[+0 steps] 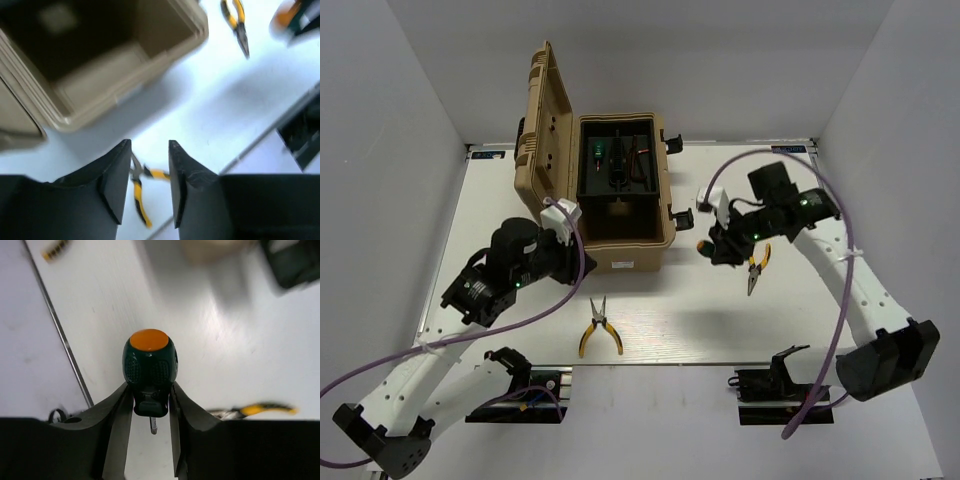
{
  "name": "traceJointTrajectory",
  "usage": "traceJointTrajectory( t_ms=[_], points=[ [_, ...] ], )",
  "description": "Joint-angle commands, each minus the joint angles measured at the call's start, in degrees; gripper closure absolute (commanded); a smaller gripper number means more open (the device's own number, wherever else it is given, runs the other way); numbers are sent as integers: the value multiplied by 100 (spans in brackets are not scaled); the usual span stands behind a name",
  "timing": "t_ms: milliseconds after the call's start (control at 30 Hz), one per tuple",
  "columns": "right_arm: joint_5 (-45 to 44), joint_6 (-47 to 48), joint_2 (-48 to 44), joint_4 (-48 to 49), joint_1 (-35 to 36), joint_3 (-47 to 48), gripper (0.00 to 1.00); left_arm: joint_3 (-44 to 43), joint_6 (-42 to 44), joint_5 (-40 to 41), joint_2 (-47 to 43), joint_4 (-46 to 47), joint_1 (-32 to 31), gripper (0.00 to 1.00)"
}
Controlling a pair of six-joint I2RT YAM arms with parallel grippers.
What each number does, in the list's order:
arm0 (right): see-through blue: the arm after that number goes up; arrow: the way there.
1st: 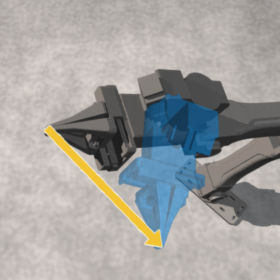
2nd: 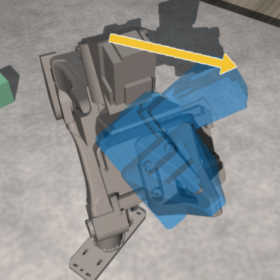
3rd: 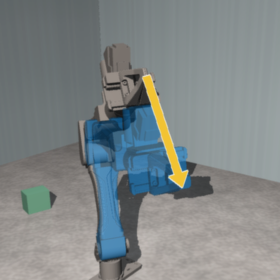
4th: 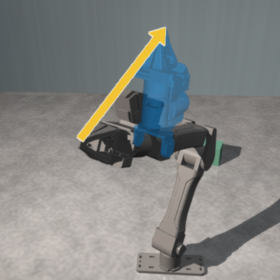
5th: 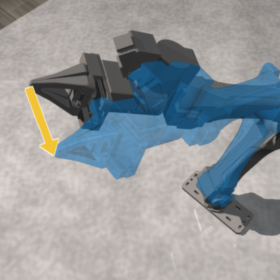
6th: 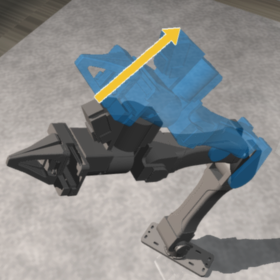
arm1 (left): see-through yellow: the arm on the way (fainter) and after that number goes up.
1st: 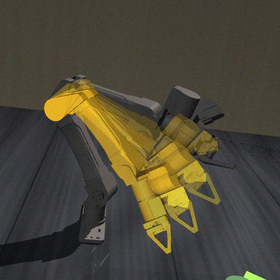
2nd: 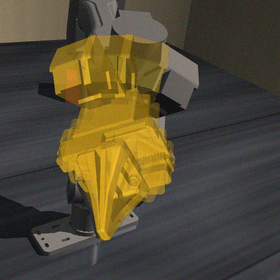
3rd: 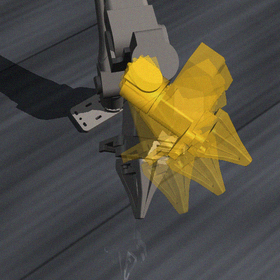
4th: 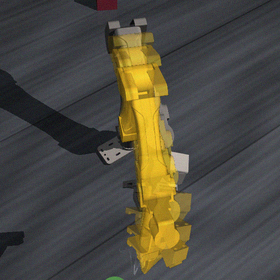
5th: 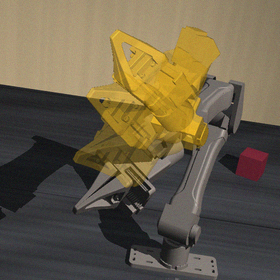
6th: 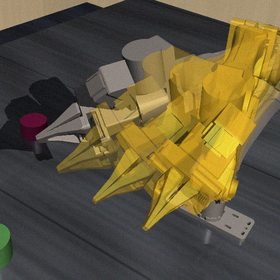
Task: Sort the tools into containers
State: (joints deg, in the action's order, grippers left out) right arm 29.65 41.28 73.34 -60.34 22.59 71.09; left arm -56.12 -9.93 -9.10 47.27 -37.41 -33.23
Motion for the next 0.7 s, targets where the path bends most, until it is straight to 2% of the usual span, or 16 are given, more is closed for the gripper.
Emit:
traceJointTrajectory(
  t_ms=[0,67,133,167,233,300,333,367,500,667],
  points=[
    [990,206,275,-1147,105,1210,100,250,-175,-382,-121,-705,-60,50],
    [877,-206,750,-938,228,1895,100,320,-176,-303,-121,-978,-60,46],
    [780,-836,1573,-657,429,3106,100,461,-255,-223,-121,-1329,-60,43],
    [753,-1041,2057,-463,509,3400,100,514,-255,-223,-121,-1409,-60,42],
    [691,-1758,2821,-137,606,4898,100,706,-316,-223,-121,-1559,-60,41],
    [369,-2253,3449,617,773,5596,100,856,-316,-276,-121,-1777,-60,39],
    [227,-2525,3685,976,886,5548,100,935,-316,-207,-121,-1840,-60,38],
    [130,-2885,3748,2007,914,5486,100,936,-316,-206,-121,-1919,-130,38],
    [-73,-3564,4670,2805,1046,6563,100,1093,-676,-153,-200,-1980,-131,34],
    [-143,-4653,5453,4151,1098,6962,100,1226,-1194,-100,-139,-1981,-236,33]
  ],
)
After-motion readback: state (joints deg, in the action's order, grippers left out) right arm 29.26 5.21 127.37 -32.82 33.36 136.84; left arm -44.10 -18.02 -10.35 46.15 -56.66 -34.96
